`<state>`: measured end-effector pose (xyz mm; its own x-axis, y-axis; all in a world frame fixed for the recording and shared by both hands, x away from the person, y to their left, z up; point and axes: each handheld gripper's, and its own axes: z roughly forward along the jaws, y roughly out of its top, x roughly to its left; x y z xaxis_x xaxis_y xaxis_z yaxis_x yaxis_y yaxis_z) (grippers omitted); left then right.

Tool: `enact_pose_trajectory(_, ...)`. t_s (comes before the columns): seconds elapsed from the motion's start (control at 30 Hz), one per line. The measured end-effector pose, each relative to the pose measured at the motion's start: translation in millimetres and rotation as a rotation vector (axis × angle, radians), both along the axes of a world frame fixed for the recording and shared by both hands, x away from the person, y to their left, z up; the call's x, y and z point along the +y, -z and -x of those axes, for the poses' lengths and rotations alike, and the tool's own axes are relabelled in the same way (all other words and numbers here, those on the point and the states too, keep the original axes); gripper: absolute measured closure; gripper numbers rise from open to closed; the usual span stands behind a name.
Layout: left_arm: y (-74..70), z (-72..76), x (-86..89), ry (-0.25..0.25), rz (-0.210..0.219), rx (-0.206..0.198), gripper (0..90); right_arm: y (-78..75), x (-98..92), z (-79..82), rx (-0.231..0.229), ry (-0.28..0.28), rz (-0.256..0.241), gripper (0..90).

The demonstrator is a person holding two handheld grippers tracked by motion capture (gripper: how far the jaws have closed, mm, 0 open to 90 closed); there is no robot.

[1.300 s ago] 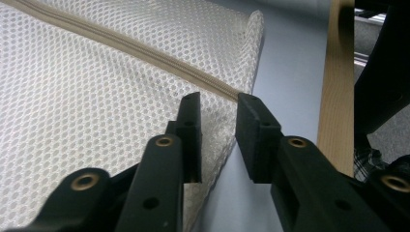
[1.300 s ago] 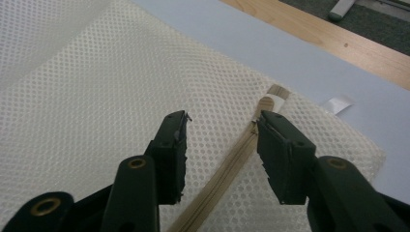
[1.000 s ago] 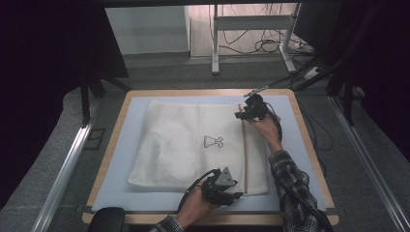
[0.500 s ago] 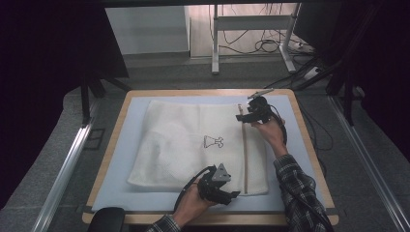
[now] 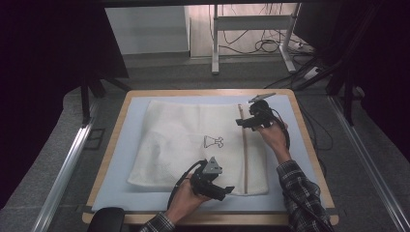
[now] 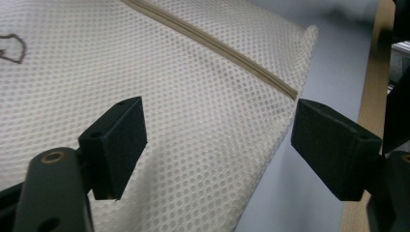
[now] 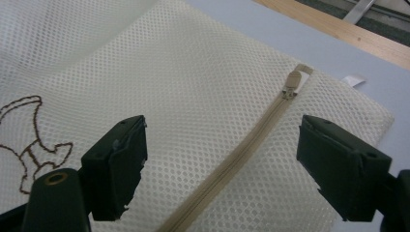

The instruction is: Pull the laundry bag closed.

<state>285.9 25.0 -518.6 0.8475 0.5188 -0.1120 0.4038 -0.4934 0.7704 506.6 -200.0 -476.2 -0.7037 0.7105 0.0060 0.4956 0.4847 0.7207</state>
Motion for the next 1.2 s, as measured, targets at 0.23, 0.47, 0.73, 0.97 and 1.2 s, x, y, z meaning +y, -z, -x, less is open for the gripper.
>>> enact_pose_trajectory(0.23, -1.5, -5.7, 9.7, -0.021, 0.005, 0.014, 13.8, -2.0, -0.3, 10.4, 0.005, -0.002, -0.005, 15.6)
enact_pose_trajectory(0.47, -5.1, -8.5, 16.4, -0.017, 0.007, 0.013, 7.5, -4.1, 0.3, 21.4, 0.005, -0.011, -0.013, 11.9)
enact_pose_trajectory(0.73, -8.5, -11.8, 27.5, -0.037, -0.029, -0.002, 5.7, -4.1, -0.6, 34.6, 0.008, -0.016, -0.004, 8.8)
enact_pose_trajectory(0.97, -11.9, -13.1, 34.0, -0.056, -0.041, -0.018, 5.0, -5.6, -4.3, 45.3, 0.024, -0.028, -0.015, 6.5)
enact_pose_trajectory(1.2, -14.4, -14.8, 42.5, -0.071, -0.061, -0.025, 4.6, -11.3, -7.9, 58.0, 0.020, -0.049, -0.047, 1.5)
